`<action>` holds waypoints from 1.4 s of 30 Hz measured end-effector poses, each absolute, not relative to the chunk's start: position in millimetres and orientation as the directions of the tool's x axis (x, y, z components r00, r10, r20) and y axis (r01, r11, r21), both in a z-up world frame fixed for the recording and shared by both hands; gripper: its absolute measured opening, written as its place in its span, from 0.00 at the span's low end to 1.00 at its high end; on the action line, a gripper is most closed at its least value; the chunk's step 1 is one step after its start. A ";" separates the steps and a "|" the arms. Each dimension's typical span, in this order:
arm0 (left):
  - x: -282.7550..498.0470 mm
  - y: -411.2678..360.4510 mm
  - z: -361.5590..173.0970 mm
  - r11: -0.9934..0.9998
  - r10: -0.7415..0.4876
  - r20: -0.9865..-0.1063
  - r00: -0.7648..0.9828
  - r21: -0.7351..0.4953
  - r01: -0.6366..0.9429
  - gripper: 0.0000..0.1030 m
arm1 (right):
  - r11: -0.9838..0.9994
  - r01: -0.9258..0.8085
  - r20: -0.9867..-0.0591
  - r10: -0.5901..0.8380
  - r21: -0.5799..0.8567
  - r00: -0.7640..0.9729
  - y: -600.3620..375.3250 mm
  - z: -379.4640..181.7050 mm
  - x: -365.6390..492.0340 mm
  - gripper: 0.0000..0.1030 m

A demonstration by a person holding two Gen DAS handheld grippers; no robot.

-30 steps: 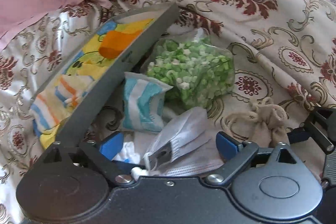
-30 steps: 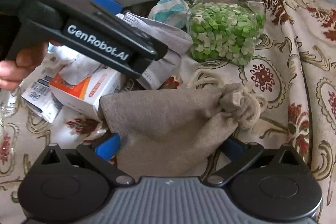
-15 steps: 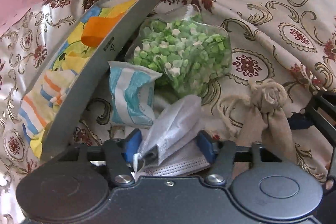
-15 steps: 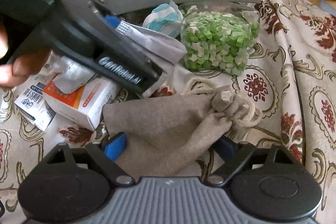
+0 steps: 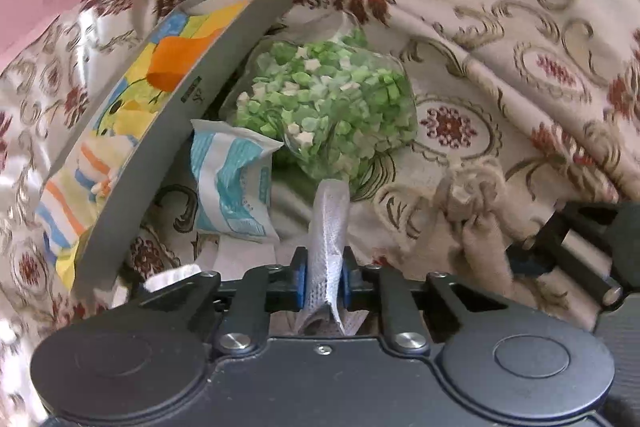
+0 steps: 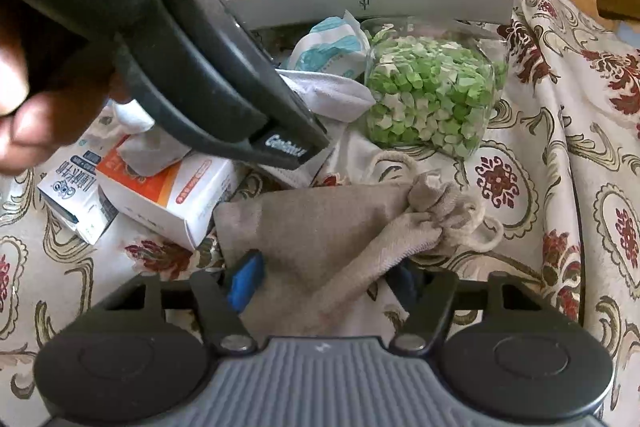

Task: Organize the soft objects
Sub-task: 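Grasp the white face mask with the left tool while the right tool grasps the beige bag, then lift the mask and bag with both tools and carry them over the gray tray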

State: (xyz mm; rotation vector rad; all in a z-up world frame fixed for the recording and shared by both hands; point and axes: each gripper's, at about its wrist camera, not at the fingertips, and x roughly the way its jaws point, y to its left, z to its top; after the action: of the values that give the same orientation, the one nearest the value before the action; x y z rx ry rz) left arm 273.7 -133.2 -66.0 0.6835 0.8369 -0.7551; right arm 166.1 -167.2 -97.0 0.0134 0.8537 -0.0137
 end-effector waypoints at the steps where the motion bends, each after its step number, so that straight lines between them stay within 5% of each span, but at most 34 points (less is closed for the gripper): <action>1: 272.5 -131.3 -63.5 0.576 -0.311 -0.833 0.457 0.217 0.788 0.16 | 1.000 0.022 -0.753 -0.004 0.014 0.658 -168.7 -96.8 165.6 0.64; 20: 219.9 -42.1 -31.4 0.886 -0.426 -0.666 0.612 -0.172 0.430 0.16 | 0.984 0.063 -0.695 0.072 0.167 0.715 -193.4 -90.6 160.7 0.21; 32: 170.8 4.5 -12.6 0.927 -0.371 -0.546 0.751 -0.262 0.268 0.16 | 1.000 -0.008 -0.580 0.024 0.030 0.814 -172.3 -67.7 138.7 0.19; 42: 163.1 14.1 -0.6 0.929 -0.350 -0.482 0.803 -0.290 0.231 0.17 | 0.991 -0.049 -0.458 0.102 0.126 0.883 -179.6 -41.0 121.9 0.19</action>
State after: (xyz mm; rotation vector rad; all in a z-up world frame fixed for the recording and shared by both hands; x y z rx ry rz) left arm 163.1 14.1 -0.6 -0.2224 0.5574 -0.3136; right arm 121.9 -179.6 -41.0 0.1115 0.4824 0.0791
